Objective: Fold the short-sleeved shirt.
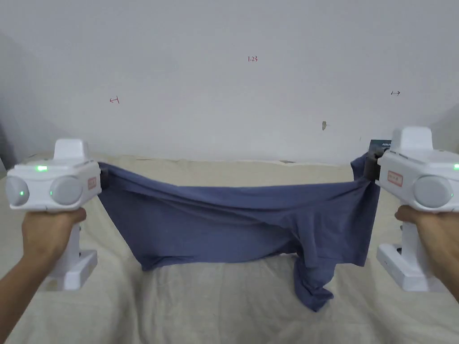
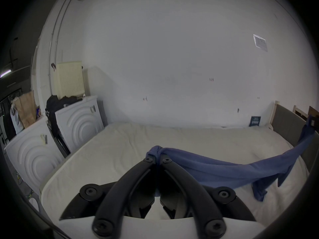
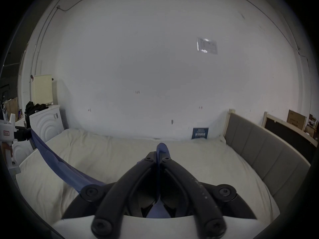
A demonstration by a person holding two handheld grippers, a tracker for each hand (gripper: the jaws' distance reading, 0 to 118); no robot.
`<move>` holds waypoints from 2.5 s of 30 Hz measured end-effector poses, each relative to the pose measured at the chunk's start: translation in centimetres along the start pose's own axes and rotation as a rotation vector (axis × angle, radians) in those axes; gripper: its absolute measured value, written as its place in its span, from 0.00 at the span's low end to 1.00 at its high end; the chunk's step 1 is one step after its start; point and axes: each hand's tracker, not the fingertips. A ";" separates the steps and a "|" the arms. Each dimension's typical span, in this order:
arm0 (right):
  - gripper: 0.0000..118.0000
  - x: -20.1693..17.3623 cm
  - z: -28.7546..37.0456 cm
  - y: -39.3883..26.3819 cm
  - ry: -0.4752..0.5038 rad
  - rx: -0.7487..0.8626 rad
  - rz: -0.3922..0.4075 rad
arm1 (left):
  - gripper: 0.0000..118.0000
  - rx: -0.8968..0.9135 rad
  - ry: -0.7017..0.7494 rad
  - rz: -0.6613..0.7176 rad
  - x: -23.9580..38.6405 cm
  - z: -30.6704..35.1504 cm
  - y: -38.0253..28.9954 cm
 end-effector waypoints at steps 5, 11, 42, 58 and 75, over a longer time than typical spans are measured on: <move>0.03 0.3 3.2 -6.0 0.011 -0.075 -0.061 | 0.03 -0.093 -0.039 0.027 -1.4 3.7 -7.3; 0.03 0.4 8.9 -13.4 0.024 -0.165 -0.086 | 0.03 -0.221 -0.042 0.066 -3.3 8.7 -16.1; 0.05 -0.3 18.2 -35.0 -0.107 -0.709 -0.287 | 0.04 -0.696 0.044 0.095 -5.9 15.2 -36.8; 0.89 0.1 21.6 -16.2 -0.088 -0.069 -0.086 | 0.97 -0.046 -0.070 0.151 -2.0 20.1 -18.6; 0.01 -4.0 23.3 -14.3 -0.092 0.135 0.049 | 0.00 0.095 -0.158 0.069 3.0 21.0 -16.8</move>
